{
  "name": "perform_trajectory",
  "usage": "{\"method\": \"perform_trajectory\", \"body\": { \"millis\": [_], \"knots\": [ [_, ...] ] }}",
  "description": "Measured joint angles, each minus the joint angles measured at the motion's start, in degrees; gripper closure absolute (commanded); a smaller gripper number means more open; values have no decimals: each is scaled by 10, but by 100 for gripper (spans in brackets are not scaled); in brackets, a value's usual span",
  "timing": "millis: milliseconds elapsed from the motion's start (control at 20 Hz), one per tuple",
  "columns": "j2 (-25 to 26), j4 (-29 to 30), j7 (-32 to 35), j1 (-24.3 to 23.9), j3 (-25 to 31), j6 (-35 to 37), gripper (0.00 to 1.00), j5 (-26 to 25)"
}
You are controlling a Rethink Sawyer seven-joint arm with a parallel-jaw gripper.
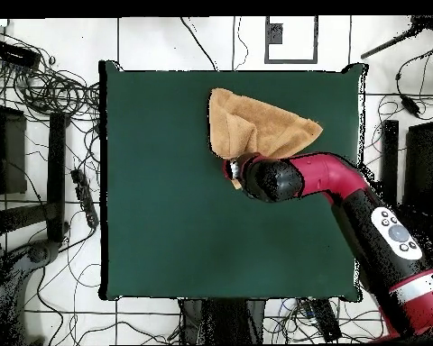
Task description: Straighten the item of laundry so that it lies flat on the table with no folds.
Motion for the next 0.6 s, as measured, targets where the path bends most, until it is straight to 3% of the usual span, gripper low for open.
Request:
{"method": "perform_trajectory", "body": {
  "millis": [600],
  "knots": [
    [29, 11, 0, 2, 15, -53, 100, -20]
  ]
}}
